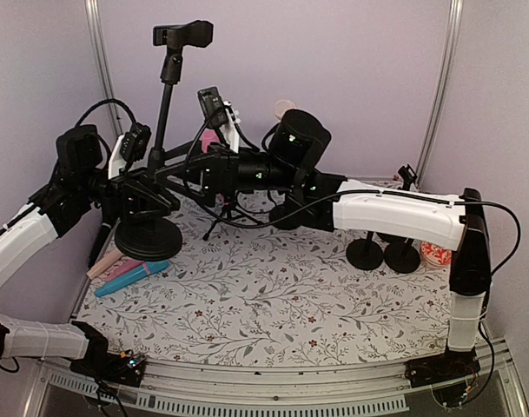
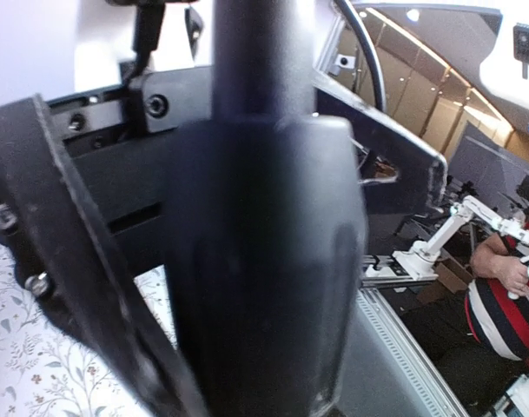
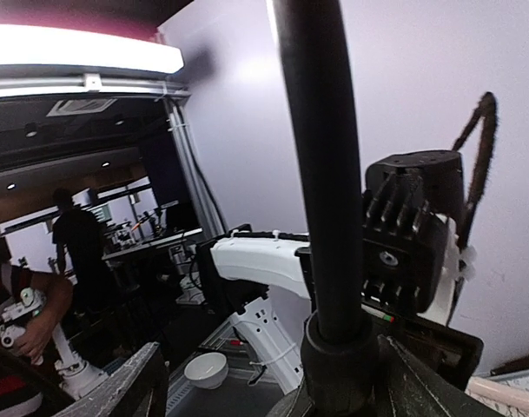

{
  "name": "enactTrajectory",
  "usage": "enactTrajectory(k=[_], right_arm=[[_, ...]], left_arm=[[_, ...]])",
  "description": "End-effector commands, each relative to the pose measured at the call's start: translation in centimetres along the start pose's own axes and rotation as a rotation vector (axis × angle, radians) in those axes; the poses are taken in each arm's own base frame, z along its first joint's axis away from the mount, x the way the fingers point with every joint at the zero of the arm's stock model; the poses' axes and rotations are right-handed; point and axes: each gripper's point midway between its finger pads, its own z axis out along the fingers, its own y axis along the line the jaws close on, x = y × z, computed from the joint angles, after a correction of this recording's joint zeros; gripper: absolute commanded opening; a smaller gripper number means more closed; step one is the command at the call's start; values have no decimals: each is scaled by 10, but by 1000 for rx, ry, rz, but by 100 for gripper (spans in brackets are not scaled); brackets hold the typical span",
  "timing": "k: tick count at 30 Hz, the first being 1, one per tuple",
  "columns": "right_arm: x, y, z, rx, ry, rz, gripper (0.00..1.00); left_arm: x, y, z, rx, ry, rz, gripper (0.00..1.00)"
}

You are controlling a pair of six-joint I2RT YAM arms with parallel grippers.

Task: Remove the microphone from the stand
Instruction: Unscrew the knob on the stand of the microphone stand.

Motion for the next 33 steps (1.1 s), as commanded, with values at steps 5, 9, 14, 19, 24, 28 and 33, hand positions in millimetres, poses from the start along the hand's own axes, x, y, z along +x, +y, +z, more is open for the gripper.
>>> enactTrajectory(k=[5, 9, 14, 19, 24, 28, 33], right_arm=[[-28, -36, -37, 568, -104, -81, 81], [-33, -40, -23, 687, -73, -147, 77], [-27, -62, -14, 812, 2, -158, 69], [-23, -72, -19, 873, 9, -149, 64], [-15, -80, -27, 928, 34, -135, 64], [-7, -82, -29, 933, 51, -112, 57], [-18, -78, -27, 920, 13, -122, 37]], left_arm=[[-29, 19, -13, -183, -56, 143, 0], [-31, 27, -16, -230, -66, 152, 0], [-32, 30, -17, -242, -68, 153, 0], [-31, 29, -17, -240, -67, 152, 0], [-34, 28, -18, -240, -68, 161, 0], [-34, 27, -18, -241, -69, 166, 0], [-31, 28, -18, -240, -67, 161, 0]])
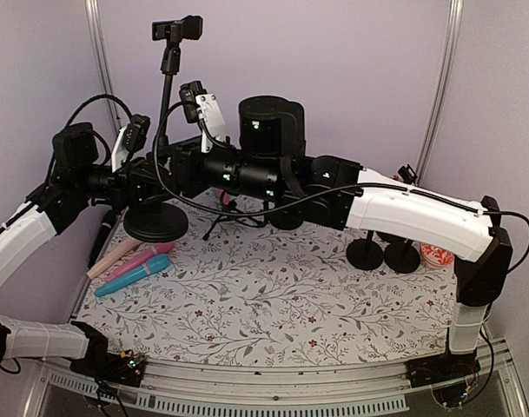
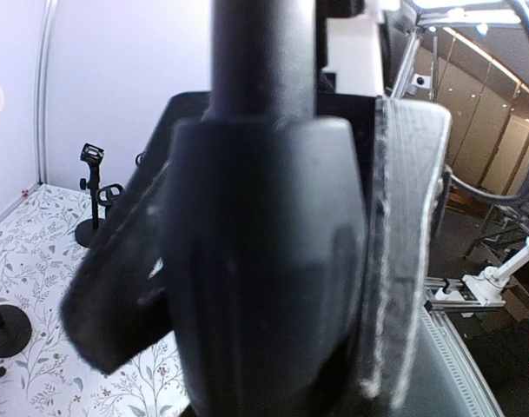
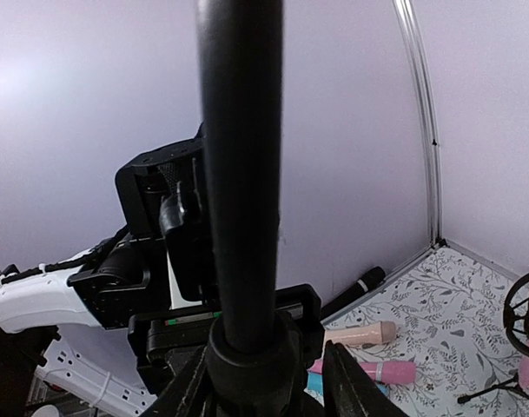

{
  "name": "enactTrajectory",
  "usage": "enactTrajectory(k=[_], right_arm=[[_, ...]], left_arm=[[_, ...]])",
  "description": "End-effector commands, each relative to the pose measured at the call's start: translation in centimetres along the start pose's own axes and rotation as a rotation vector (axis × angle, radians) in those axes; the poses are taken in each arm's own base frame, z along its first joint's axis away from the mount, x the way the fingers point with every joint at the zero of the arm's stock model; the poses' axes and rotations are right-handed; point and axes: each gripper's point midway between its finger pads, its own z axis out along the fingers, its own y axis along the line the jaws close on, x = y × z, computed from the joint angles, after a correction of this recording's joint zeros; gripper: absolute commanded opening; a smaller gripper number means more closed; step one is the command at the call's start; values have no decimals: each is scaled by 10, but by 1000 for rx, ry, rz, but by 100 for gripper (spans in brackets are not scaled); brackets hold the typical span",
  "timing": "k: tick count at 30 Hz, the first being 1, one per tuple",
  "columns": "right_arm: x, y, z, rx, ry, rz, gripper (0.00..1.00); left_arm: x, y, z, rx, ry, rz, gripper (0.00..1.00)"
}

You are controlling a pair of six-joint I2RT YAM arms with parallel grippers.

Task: Remove the microphone from the stand
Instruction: Unscrew the knob on the stand of the microphone stand.

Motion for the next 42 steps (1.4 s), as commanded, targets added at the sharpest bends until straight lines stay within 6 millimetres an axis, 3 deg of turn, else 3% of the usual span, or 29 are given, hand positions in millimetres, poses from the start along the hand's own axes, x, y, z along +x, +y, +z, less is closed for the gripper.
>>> enactTrajectory(k=[1, 8, 16, 22, 26, 28, 31, 33, 37, 40, 42], right_arm=[[-8, -7, 0, 39, -25, 8, 32], [-17, 1, 0, -2, -45, 13, 1], [-28, 23, -10, -174, -75, 25, 0], [-42, 62, -45, -520, -132, 19, 0], [-44, 78, -64, -646, -149, -10, 0], [-45, 78, -68, -654, -149, -18, 0], [-44, 72, -70, -610, -150, -29, 0], [-41, 63, -68, -557, -135, -33, 0], [-35, 48, -62, -450, -105, -49, 0], [-30, 38, -55, -393, -86, -58, 0], [-28, 34, -51, -362, -80, -59, 0]], left_arm=[[-17, -11, -3, 12, -22, 96, 0], [-12, -13, -3, 37, -14, 82, 0], [-8, -34, -2, 163, 8, 24, 0], [3, -61, -2, 314, 60, -27, 0], [5, -64, -2, 324, 64, -28, 0], [4, -63, -2, 310, 58, -21, 3], [3, -54, -4, 244, 39, -9, 16], [3, -41, -5, 153, 27, 35, 32], [7, -8, -7, -83, 70, 108, 47], [10, 9, -10, -183, 87, 122, 49], [12, 8, -9, -165, 86, 109, 48]])
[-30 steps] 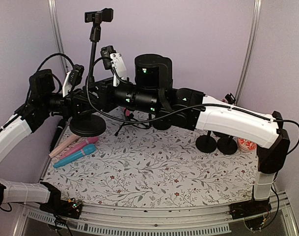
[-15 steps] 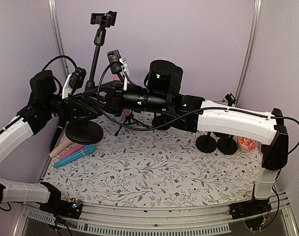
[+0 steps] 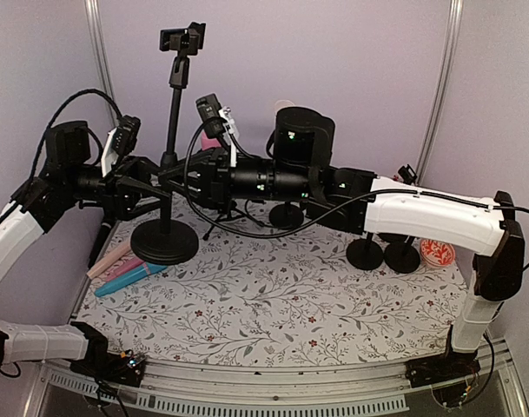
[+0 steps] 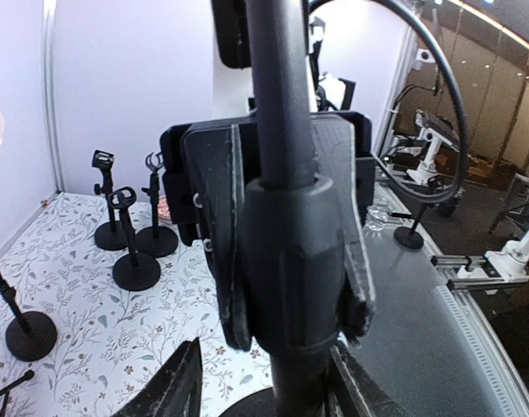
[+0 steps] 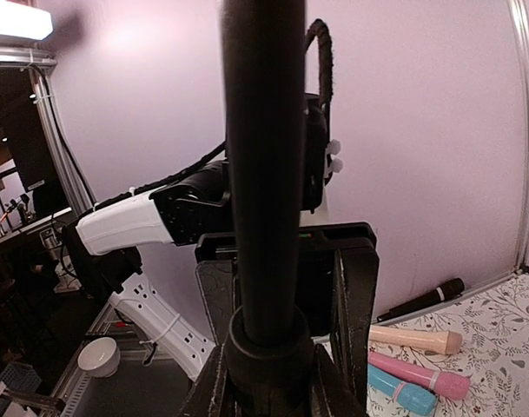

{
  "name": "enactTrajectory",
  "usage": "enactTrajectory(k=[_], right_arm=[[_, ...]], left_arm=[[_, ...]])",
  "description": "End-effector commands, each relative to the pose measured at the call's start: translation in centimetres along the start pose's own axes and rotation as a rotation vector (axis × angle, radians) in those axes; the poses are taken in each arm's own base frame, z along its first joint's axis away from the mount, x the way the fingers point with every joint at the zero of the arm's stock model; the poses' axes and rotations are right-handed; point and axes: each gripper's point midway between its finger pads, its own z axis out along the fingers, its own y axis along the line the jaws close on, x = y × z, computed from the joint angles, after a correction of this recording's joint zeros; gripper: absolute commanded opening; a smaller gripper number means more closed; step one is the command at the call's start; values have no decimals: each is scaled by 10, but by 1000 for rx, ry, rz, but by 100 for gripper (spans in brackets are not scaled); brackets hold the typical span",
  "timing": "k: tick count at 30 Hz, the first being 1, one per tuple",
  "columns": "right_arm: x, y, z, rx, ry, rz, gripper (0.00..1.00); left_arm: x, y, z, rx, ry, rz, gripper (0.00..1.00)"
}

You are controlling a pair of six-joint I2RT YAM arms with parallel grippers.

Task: Remove the microphone from the stand
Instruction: Unscrew the knob on the stand of the microphone stand.

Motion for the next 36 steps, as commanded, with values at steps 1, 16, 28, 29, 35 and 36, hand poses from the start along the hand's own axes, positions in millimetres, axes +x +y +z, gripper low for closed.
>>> enactTrajectory(k=[1, 16, 28, 29, 35, 36], right_arm=[[-45, 4, -14, 64, -91, -63, 0], [-43, -13, 0, 265, -72, -204, 0], [-48, 4, 3, 163, -93, -186, 0], [-49, 9, 3, 118, -99, -174, 0], [-52, 54, -2, -263, -129, -86, 0], [-52, 60, -3, -314, -128, -85, 0]], left_arm=[[16, 17, -2, -87, 47, -6, 46], [44, 2, 1, 13, 57, -104, 1], [27, -24, -1, 174, 15, -111, 0], [24, -28, 0, 203, 12, -121, 0], [19, -49, 2, 330, 18, -148, 0], [19, -51, 2, 347, 19, -150, 0]])
